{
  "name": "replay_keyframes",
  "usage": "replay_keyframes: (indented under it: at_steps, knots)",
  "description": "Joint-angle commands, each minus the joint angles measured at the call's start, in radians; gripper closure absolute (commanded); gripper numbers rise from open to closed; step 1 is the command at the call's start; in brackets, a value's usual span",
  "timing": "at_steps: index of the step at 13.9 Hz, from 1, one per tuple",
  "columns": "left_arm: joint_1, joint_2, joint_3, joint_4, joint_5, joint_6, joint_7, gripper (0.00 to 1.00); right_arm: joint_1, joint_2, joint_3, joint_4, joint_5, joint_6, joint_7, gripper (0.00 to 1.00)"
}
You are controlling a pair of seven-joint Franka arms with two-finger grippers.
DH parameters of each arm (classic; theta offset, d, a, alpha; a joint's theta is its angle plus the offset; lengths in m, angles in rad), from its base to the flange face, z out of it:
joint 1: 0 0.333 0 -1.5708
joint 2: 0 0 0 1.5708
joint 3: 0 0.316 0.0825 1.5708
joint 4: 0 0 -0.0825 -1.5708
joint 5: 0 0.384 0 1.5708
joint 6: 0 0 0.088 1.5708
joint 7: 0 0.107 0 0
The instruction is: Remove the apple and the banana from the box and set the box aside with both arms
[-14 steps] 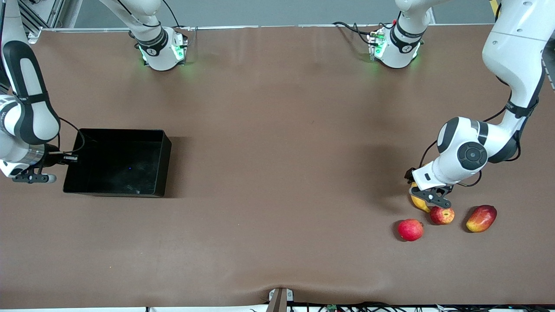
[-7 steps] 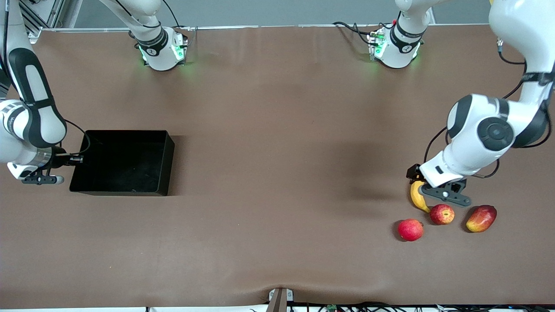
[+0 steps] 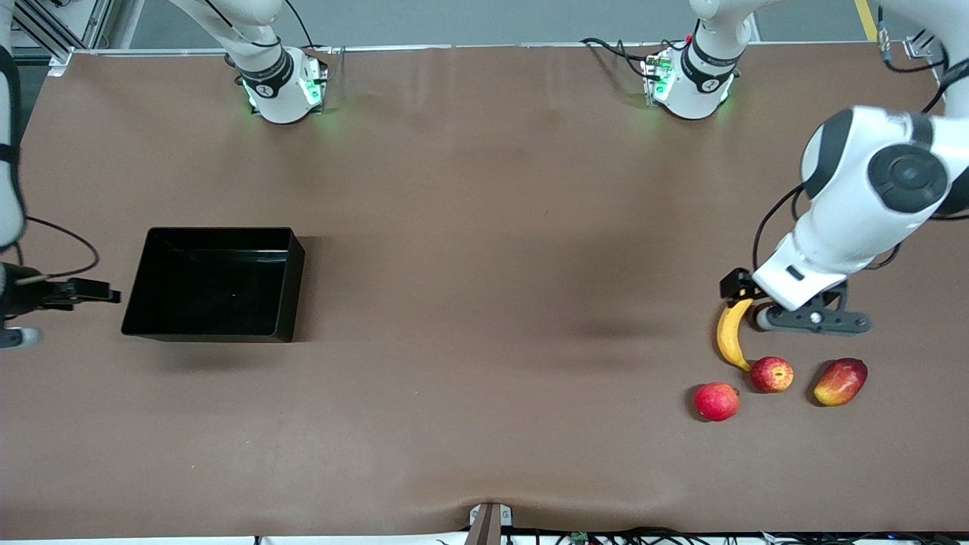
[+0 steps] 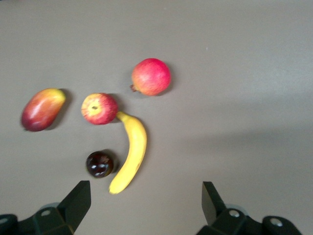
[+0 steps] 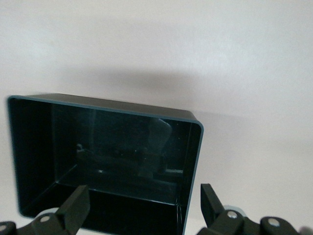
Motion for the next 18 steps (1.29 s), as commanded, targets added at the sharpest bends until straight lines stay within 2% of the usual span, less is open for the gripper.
replay_keyframes:
  at_steps: [1,4,6,8,9,11,13,17,18]
  knots:
    - [0.008,-0.045,-0.005,0.111,-0.038,-0.166,0.011,0.00,0.017,-0.021,0.007,0.091,0.006,-0.087,0.028,0.00]
    - [0.011,-0.051,-0.003,0.223,-0.022,-0.273,0.016,0.00,0.077,-0.178,0.014,0.088,0.010,-0.286,0.256,0.00]
    - [0.013,-0.069,-0.008,0.230,-0.038,-0.284,0.023,0.00,0.132,-0.261,0.014,0.082,0.010,-0.352,0.384,0.00]
    - [0.004,-0.083,-0.009,0.233,-0.030,-0.305,0.019,0.00,0.149,-0.324,0.017,0.072,0.018,-0.402,0.415,0.00]
    - [0.001,-0.117,-0.003,0.237,-0.039,-0.305,0.016,0.00,0.155,-0.373,0.016,0.048,0.036,-0.409,0.415,0.00]
    - [-0.018,-0.146,0.012,0.227,-0.048,-0.308,0.026,0.00,0.160,-0.507,0.016,-0.077,0.047,-0.416,0.415,0.00]
    - [-0.112,-0.189,0.125,0.213,-0.070,-0.342,0.034,0.00,0.212,-0.620,0.017,-0.189,0.045,-0.388,0.413,0.00]
    - [-0.284,-0.270,0.343,0.129,-0.168,-0.346,0.037,0.00,0.214,-0.639,0.013,-0.205,0.038,-0.394,0.424,0.00]
    - [-0.309,-0.278,0.366,0.118,-0.180,-0.363,0.037,0.00,0.209,-0.632,0.008,-0.199,0.038,-0.384,0.430,0.00]
